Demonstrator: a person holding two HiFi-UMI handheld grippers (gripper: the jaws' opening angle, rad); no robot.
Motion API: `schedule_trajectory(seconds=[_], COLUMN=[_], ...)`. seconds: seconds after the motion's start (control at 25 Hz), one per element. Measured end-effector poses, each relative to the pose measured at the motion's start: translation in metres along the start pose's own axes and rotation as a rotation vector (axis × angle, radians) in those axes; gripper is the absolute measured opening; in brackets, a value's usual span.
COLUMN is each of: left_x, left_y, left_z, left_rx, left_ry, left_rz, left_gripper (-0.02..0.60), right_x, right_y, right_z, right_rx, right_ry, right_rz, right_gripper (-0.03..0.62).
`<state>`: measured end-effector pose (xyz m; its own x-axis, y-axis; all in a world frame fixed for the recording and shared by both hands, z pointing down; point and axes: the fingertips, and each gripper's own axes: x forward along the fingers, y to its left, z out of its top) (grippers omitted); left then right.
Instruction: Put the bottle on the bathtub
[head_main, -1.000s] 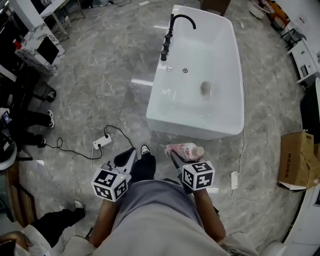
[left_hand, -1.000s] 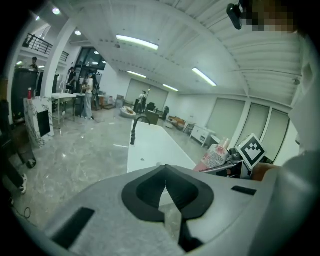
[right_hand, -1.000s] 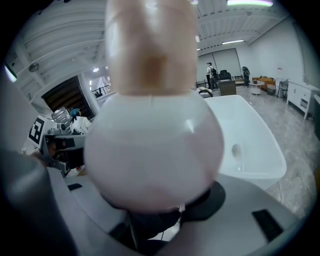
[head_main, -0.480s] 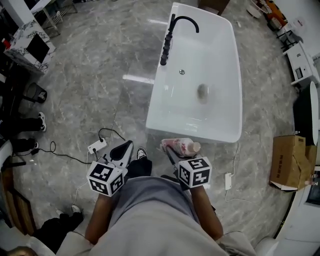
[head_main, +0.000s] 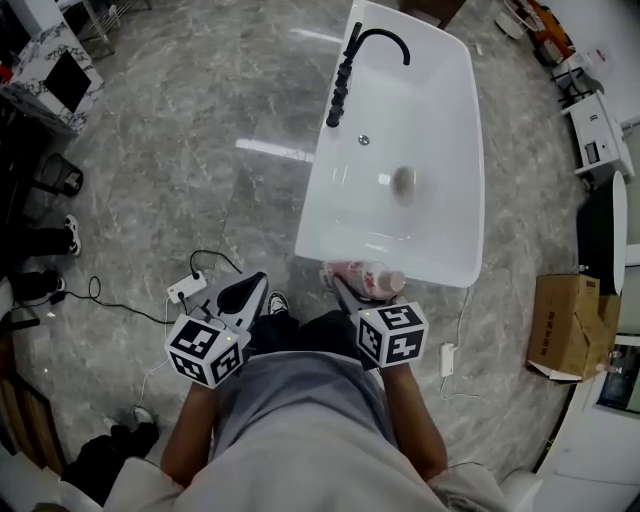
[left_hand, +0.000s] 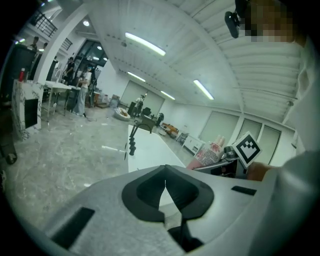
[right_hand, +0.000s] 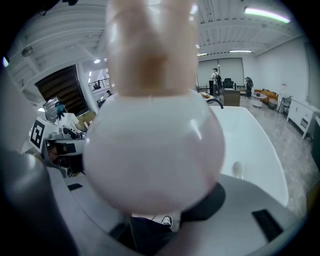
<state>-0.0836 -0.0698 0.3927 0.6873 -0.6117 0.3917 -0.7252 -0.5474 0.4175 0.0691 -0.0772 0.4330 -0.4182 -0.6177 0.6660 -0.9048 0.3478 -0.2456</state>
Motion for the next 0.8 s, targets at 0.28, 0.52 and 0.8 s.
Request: schedule_trajectory(seconds=[0.28,0.52,0.8], left_x=[-0.004,-0.010,0.006], left_y=[0.009,0.022,0.014], left_z=[-0.006,-0.007,-0.015], left_rx=[-0.036,-0.079,-0.076], left_ry=[-0.020,-0.039,0.050], left_rz=[0.005,0.042,0.017], left_gripper=[0.006,0.006,0.006], right_x=[0.018,0.039,0.067], right_y=[-0.002,-0.006,-0.019], right_z=[0.009,0.020,0.028], right_rx=[-0.019,-0.034,-0.040], right_ry=[0.016,0.033,0.053], right_rz=[-0.003,0.005,0.019], right_gripper=[0.225,0.225,0.225])
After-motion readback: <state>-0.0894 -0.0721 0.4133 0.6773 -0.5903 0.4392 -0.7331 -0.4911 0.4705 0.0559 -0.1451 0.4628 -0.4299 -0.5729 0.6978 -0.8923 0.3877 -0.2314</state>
